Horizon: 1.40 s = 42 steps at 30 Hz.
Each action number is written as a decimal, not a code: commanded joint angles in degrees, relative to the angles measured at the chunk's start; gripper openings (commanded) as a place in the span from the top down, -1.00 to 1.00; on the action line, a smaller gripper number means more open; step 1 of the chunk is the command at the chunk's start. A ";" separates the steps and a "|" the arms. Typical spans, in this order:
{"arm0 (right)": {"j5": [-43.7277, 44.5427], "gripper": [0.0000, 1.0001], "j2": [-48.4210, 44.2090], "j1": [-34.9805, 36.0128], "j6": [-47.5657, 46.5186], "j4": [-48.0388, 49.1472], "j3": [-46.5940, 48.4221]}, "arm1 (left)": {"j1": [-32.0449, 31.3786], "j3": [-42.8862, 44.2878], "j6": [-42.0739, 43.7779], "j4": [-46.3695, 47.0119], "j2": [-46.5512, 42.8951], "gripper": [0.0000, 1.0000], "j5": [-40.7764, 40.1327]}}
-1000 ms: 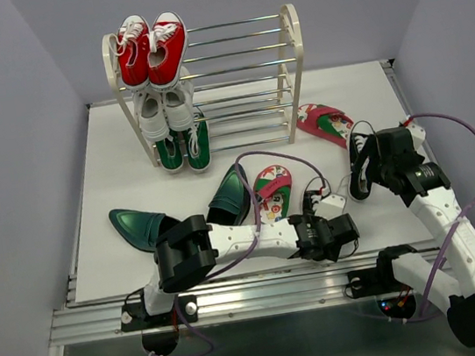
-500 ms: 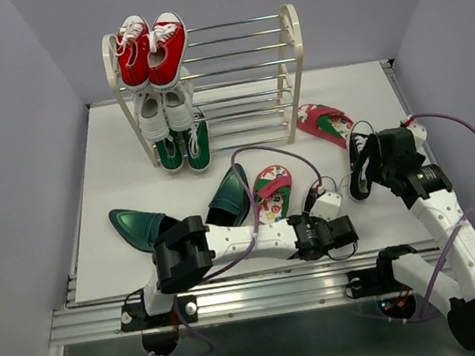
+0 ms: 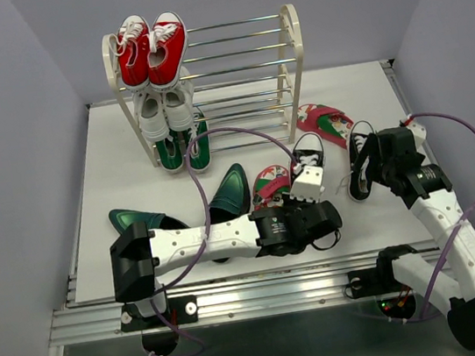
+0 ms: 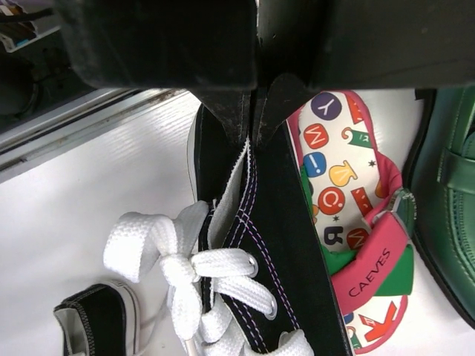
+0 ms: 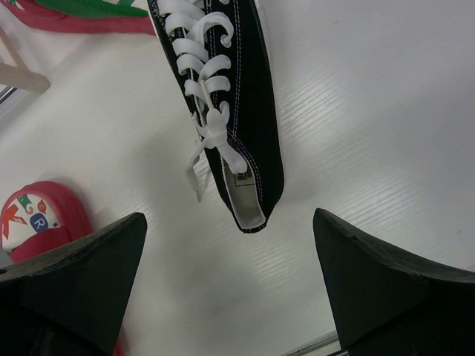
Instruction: Place and organize the shoes onto the shoe shelf
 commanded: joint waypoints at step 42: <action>1.97 -1.00 2.11 -0.09 -5.26 5.67 3.76 | 27.63 -18.83 19.32 16.76 -15.02 1.00 5.07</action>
